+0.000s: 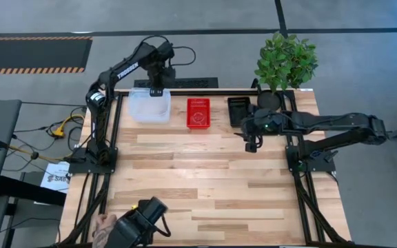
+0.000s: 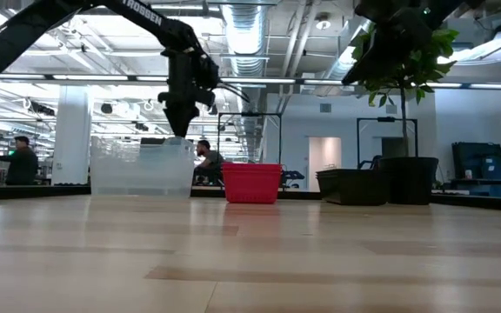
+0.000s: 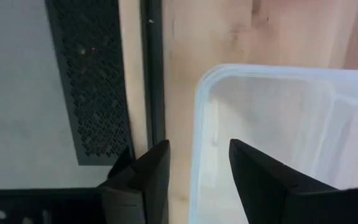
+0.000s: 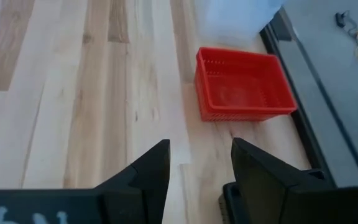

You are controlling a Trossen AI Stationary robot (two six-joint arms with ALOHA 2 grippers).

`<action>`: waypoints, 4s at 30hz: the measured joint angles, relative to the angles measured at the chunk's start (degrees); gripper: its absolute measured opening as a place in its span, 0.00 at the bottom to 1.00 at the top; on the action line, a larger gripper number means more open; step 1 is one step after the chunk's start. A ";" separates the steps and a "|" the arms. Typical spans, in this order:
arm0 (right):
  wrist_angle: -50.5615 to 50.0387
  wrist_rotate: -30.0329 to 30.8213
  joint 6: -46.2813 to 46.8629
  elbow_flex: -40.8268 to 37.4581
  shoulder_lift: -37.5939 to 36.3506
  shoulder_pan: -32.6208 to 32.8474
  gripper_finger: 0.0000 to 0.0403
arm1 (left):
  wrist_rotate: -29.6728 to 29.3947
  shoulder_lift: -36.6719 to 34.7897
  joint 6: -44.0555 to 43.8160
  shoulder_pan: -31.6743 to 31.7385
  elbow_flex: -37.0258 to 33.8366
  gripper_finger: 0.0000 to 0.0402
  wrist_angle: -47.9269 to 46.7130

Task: Stack baskets by color
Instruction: Return to Home Position

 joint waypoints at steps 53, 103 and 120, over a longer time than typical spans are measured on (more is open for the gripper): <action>18.73 -18.14 3.94 -22.71 -30.72 -15.03 0.47 | 15.29 -63.98 -44.02 -32.83 -81.36 0.00 102.39; 28.27 -17.97 16.34 -47.93 -59.98 -24.57 0.47 | 5.28 -117.12 -53.30 -32.86 -111.96 0.00 85.16; 27.01 -16.15 13.91 -47.89 -59.78 -23.88 0.47 | 0.65 -117.08 -54.69 -32.86 -110.75 0.00 77.17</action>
